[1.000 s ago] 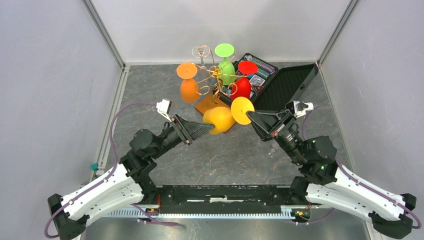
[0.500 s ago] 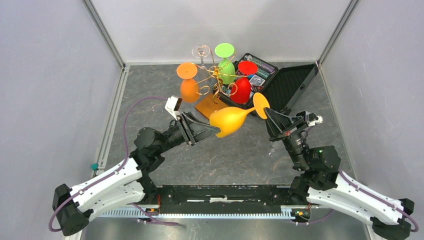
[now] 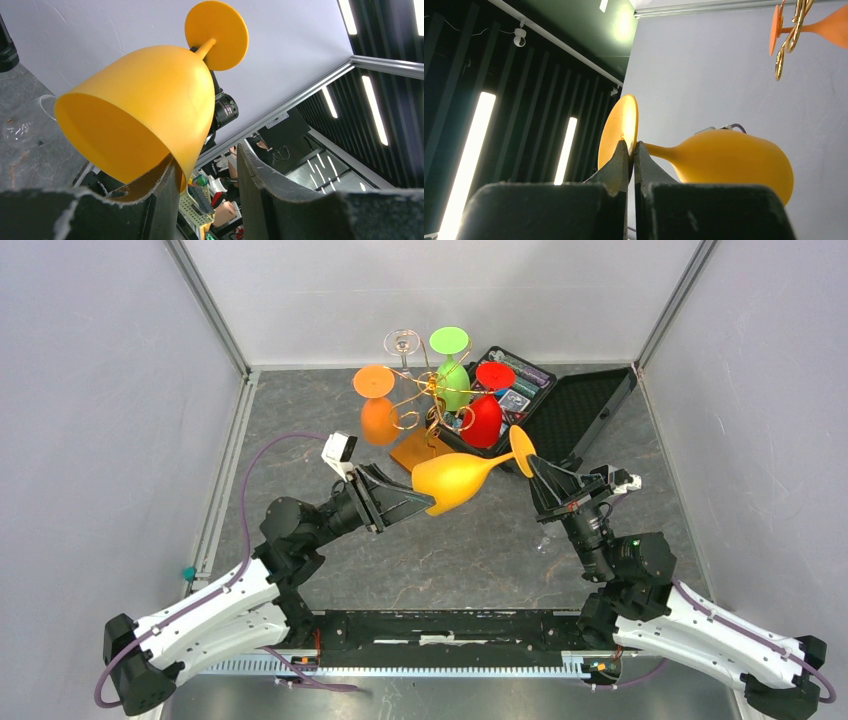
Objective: Take the wine glass off the wine glass rack
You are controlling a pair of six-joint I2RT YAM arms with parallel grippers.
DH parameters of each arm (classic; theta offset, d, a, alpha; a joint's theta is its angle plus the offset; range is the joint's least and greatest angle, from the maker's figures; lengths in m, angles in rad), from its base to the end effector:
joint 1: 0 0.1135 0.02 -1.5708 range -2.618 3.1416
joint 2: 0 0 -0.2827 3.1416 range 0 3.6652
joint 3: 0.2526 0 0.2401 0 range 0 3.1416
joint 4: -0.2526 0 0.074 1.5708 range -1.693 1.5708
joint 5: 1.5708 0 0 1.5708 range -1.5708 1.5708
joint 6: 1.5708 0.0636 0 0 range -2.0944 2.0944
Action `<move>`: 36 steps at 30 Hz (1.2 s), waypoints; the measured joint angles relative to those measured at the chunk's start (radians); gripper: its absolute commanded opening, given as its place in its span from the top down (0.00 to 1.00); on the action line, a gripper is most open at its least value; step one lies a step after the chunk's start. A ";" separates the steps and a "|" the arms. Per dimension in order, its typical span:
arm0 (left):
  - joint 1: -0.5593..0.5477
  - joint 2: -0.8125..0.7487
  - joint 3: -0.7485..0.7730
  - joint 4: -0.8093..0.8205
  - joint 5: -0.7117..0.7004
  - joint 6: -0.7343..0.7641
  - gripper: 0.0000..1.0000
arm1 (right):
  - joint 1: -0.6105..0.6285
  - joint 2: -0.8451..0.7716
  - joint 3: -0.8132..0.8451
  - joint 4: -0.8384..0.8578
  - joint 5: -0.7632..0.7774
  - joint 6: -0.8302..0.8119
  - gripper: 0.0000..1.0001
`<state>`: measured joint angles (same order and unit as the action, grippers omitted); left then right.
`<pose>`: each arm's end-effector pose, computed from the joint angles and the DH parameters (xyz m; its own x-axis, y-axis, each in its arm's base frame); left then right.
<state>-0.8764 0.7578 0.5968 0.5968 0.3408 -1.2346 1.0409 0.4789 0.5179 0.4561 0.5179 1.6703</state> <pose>0.0958 -0.1482 0.3863 -0.7776 -0.4566 -0.4323 0.5579 -0.1841 -0.8092 0.0842 0.0814 0.3742 -0.5508 0.7703 0.3215 -0.1864 -0.4889 0.8522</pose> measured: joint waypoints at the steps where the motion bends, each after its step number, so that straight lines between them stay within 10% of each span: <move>1: 0.000 -0.003 0.003 -0.007 0.000 0.006 0.39 | 0.000 0.003 -0.001 0.004 0.000 0.002 1.00; 6: 0.000 -0.016 0.029 -0.052 0.000 0.045 0.38 | 0.000 0.019 -0.001 0.022 0.004 0.003 1.00; 12: 0.000 -0.025 0.043 -0.075 -0.008 0.086 0.98 | 0.000 0.023 -0.004 0.034 0.007 0.013 1.00; 24: 0.000 -0.020 0.058 -0.080 -0.011 0.109 0.98 | 0.000 0.025 -0.034 0.054 0.039 0.040 0.98; 31: -0.006 -0.023 0.105 -0.151 -0.042 0.183 0.98 | -0.002 0.019 -0.041 -0.020 0.087 -0.030 0.33; 36: -0.010 -0.050 0.201 -0.359 -0.120 0.309 0.98 | -0.002 0.006 -0.053 -0.171 0.134 -0.126 0.19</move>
<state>-0.8860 0.7082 0.7975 0.2375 0.2211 -0.9253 1.0389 0.4854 0.4648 0.2852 0.6521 1.5440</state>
